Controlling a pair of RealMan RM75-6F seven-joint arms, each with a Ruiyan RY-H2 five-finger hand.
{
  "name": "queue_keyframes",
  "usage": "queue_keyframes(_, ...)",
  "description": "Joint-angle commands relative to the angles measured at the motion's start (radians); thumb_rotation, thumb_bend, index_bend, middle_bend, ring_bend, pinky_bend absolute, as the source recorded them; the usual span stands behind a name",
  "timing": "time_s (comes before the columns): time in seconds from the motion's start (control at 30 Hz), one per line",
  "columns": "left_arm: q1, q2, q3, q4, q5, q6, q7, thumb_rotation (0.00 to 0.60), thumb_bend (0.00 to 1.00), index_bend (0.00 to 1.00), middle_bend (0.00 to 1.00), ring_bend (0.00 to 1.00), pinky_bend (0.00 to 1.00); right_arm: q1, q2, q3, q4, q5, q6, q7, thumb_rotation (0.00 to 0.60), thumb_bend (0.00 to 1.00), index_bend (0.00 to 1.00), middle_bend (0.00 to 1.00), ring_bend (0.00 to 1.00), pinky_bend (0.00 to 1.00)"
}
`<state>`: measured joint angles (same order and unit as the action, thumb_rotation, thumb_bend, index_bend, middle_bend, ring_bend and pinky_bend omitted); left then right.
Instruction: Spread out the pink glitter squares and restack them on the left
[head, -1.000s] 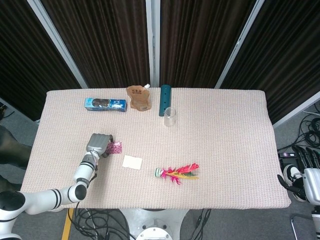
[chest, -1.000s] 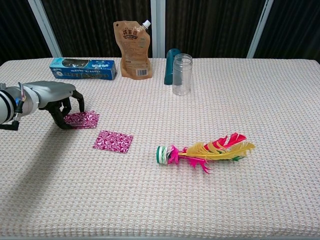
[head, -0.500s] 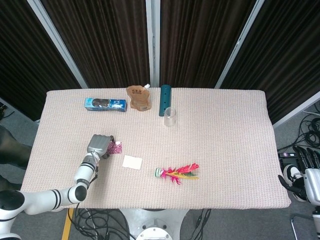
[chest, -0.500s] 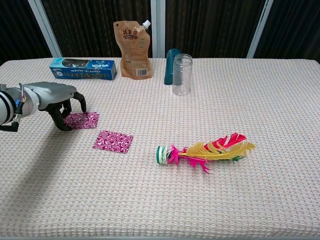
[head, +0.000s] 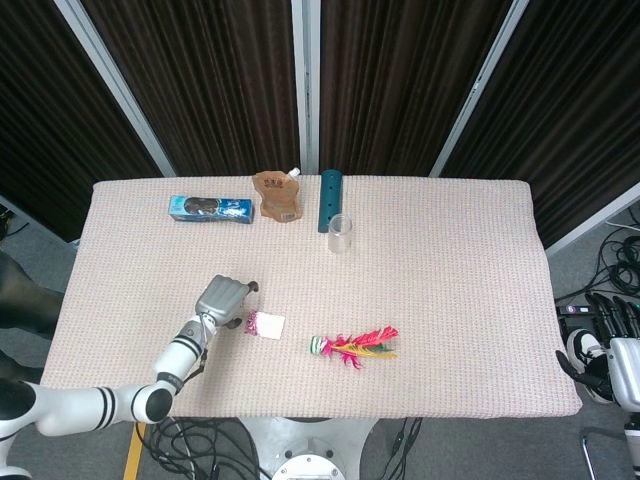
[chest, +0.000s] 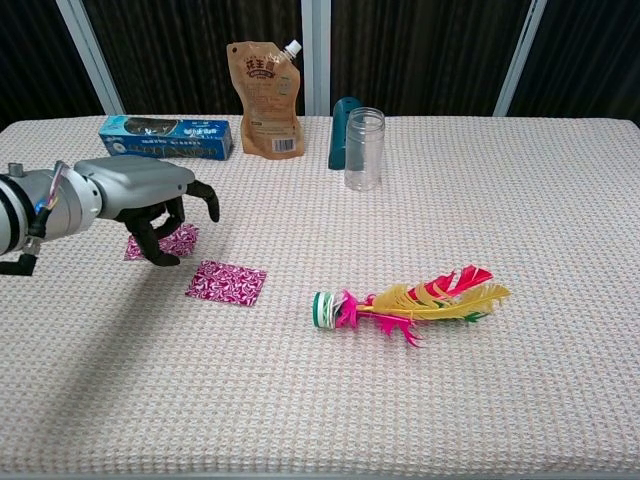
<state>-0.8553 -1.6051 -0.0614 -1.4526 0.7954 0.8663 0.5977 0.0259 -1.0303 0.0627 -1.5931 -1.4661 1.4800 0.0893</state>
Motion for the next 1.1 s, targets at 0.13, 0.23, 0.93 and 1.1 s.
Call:
queue_keyframes(0.13,-0.014,-0.038,0.014,0.029,-0.017,-0.020,0.016,0.600,0.30,0.32,0.87,0.91,0.87,0.000,0.000,0.000,0.000,0.007,-0.006,-0.001,0.378,0.19,0.08,0.08,0.00,0.00)
queue_keyframes(0.23,-0.015,-0.046,0.017,0.022,-0.025,-0.016,0.021,0.600,0.30,0.32,0.87,0.91,0.87,0.003,-0.001,0.002,0.001,0.008,-0.009,-0.002,0.379,0.19,0.08,0.08,0.00,0.00)
queue_keyframes(0.93,-0.019,-0.097,0.034,0.015,-0.054,0.015,0.058,0.600,0.30,0.32,0.88,0.91,0.87,0.006,-0.005,0.002,0.010,0.016,-0.022,0.003,0.376,0.19,0.08,0.08,0.00,0.00)
queue_keyframes(1.1,-0.019,-0.104,0.034,0.019,-0.055,0.015,0.058,0.600,0.30,0.33,0.88,0.91,0.87,0.007,-0.005,0.003,0.011,0.017,-0.023,0.002,0.377,0.19,0.08,0.08,0.00,0.00)
